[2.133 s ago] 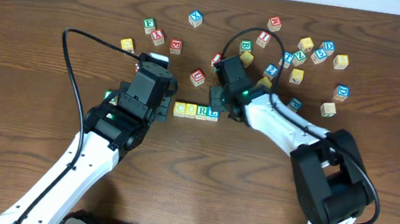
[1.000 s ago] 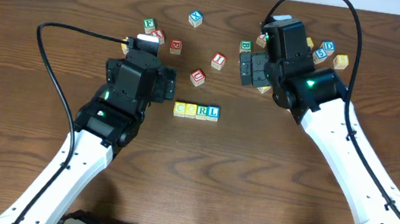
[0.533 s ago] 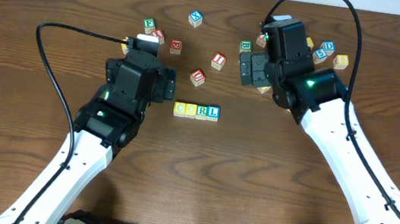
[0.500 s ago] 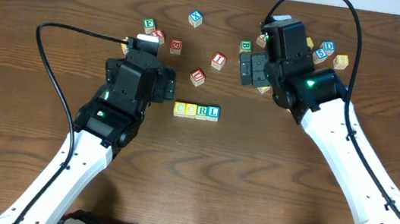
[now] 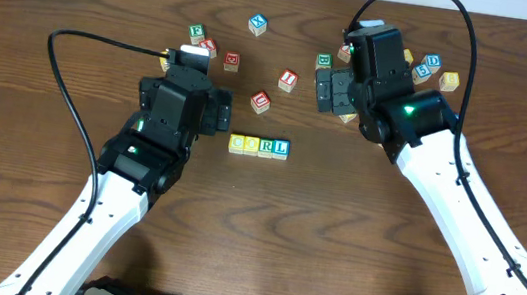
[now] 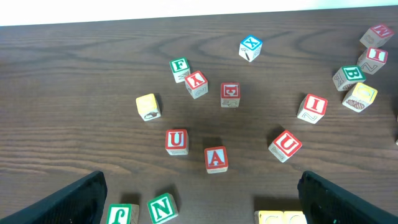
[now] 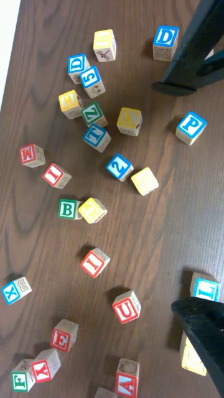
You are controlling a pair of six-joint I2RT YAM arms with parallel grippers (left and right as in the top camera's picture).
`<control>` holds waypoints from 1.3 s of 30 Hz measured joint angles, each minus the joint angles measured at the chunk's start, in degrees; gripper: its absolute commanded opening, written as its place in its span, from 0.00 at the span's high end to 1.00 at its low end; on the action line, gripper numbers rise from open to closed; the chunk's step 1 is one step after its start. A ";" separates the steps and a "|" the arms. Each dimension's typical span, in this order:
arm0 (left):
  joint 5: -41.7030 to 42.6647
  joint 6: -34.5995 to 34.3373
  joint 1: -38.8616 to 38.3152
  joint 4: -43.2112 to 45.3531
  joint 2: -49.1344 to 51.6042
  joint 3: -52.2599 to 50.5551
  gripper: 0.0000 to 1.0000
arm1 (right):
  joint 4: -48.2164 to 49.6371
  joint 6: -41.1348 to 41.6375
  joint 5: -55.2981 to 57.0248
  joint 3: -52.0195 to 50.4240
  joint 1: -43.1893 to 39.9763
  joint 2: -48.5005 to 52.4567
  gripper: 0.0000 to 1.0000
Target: Spell out CORL
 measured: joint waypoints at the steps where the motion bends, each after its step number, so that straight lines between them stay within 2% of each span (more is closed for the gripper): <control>1: 0.00 0.02 0.00 -0.02 0.00 0.00 0.04 | 0.00 0.00 0.00 0.00 0.00 0.00 0.01; 28: 1.86 0.00 0.00 -1.16 -1.03 -0.20 0.03 | -0.02 0.00 0.17 0.00 0.02 0.00 0.01; 30: 3.15 -0.02 0.00 3.08 -5.84 -2.45 0.03 | -0.09 0.00 0.20 0.00 0.02 0.00 0.01; 33: 3.98 -0.02 0.07 9.49 -18.69 -8.61 0.03 | -0.09 0.00 0.28 0.04 0.02 0.00 0.01; 35: 4.37 -0.02 0.90 13.14 -29.44 -14.27 0.03 | -0.11 0.00 0.37 0.04 0.02 0.00 0.01; 39: 7.50 -0.04 5.29 21.00 -43.23 -26.56 0.03 | -0.04 0.00 0.39 0.07 0.02 0.00 0.01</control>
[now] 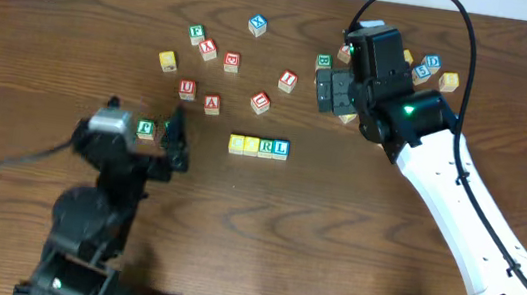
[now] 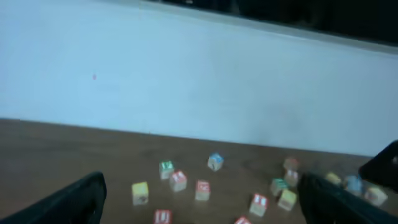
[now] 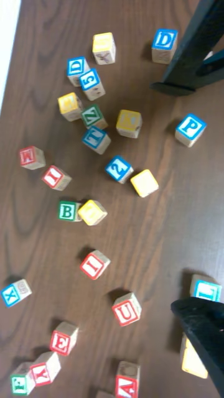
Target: Spell out CORL
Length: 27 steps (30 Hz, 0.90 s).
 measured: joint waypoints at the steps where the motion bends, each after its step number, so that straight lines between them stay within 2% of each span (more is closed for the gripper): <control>1: 1.40 -0.04 1.44 2.27 -2.47 -3.28 0.03 | 0.02 0.00 0.04 0.02 0.00 0.00 0.01; 6: 8.90 -0.17 8.33 15.74 -16.57 -19.93 0.03 | 0.02 0.00 0.20 0.00 0.00 0.00 0.01; 10: 11.58 -0.15 10.25 17.09 -24.17 -26.18 0.03 | 0.07 0.00 0.20 0.00 0.00 0.00 0.01; 16: 15.45 -0.13 13.07 12.87 -27.65 -27.82 0.03 | 0.00 0.00 0.20 0.02 0.00 0.00 0.01; 27: 17.97 -0.15 14.60 -1.84 -27.69 -27.85 0.03 | -0.04 0.00 0.17 0.02 0.00 0.00 0.01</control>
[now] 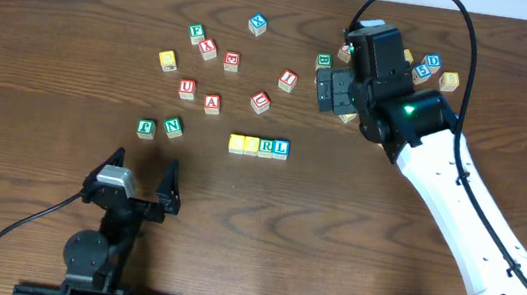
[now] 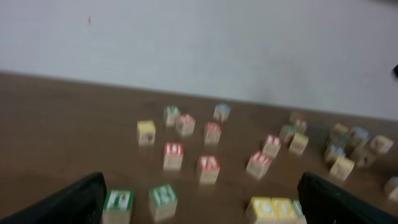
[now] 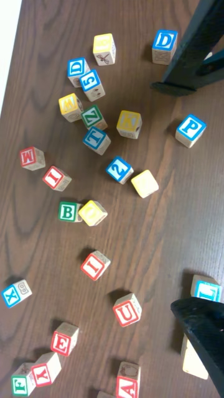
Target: Spell out CORL
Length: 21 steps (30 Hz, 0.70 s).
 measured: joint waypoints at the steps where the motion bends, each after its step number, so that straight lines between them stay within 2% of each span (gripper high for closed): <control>1: -0.02 0.00 0.00 -1.68 0.00 0.00 0.03 | 0.02 0.00 0.02 0.00 0.00 0.00 0.01; 21: -0.31 0.00 0.02 -2.95 0.04 0.22 0.03 | 0.00 -0.02 0.02 0.00 0.00 0.00 0.01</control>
